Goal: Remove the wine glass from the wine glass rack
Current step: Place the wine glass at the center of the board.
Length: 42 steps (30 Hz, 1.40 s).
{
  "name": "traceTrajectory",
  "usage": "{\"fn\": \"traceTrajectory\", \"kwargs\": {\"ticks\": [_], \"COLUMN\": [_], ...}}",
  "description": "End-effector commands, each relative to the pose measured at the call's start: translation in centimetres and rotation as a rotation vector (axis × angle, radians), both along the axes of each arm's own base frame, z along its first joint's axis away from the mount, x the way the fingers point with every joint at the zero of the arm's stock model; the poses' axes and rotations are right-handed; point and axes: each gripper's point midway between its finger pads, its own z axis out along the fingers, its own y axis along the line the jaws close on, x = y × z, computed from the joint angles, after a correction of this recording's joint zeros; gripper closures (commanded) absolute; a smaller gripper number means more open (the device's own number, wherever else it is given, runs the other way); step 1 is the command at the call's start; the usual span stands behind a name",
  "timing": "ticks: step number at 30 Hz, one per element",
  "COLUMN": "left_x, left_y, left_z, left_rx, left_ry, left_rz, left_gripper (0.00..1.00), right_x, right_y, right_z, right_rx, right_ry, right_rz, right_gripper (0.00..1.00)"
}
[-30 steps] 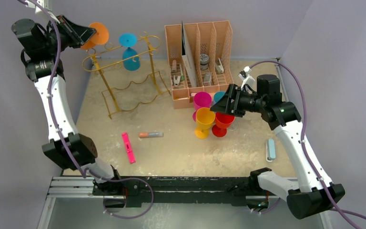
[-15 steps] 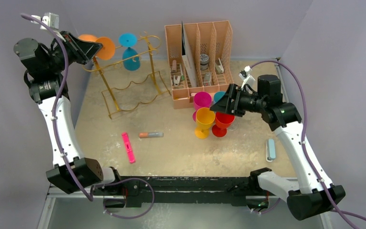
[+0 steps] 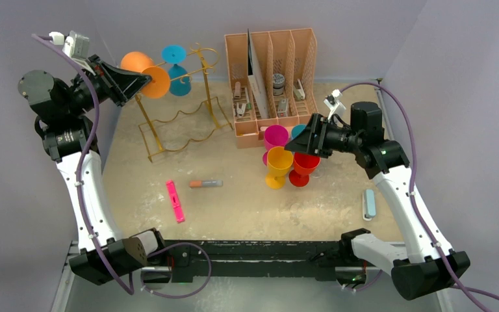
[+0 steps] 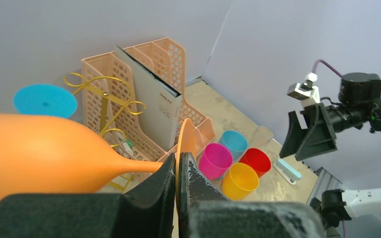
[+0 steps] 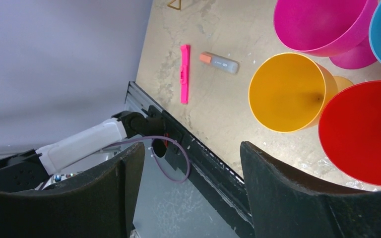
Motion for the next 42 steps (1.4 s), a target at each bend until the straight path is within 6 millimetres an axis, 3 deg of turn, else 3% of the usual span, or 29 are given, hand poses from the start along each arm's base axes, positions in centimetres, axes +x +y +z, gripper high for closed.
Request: {"fn": "traceTrajectory", "kwargs": {"ticks": [1, 5, 9, 15, 24, 32, 42], "left_x": [-2.5, -3.8, -5.7, -7.8, -9.9, -10.2, -11.2], "left_y": [-2.4, -5.0, -9.8, -13.4, -18.5, -21.2, -23.4], "left_z": [1.7, 1.4, -0.2, -2.5, -7.2, -10.3, -11.0], "left_rx": [0.019, 0.027, 0.016, -0.002, -0.005, -0.009, -0.033], "left_ry": [-0.085, -0.086, -0.031, 0.057, 0.204, 0.285, 0.315], "left_rz": [-0.112, -0.204, -0.353, -0.447, -0.539, -0.557, -0.641], "left_gripper": [1.0, 1.0, 1.0, 1.0, 1.0, 1.0, 1.0], "right_x": [0.0, 0.0, -0.3, -1.4, -4.0, -5.0, -4.6], "right_y": [0.5, 1.0, 1.8, 3.2, 6.6, 7.8, 8.9], "right_z": [0.9, 1.6, 3.1, 5.2, 6.4, 7.4, 7.0], "right_rx": [0.041, 0.079, 0.151, 0.199, 0.206, 0.235, 0.256], "right_ry": [-0.03, -0.048, -0.104, -0.211, -0.297, -0.337, -0.292], "right_rz": [0.022, 0.047, 0.099, 0.181, 0.33, 0.382, 0.398], "right_gripper": [0.27, 0.27, 0.27, 0.27, 0.31, 0.34, 0.48]}}
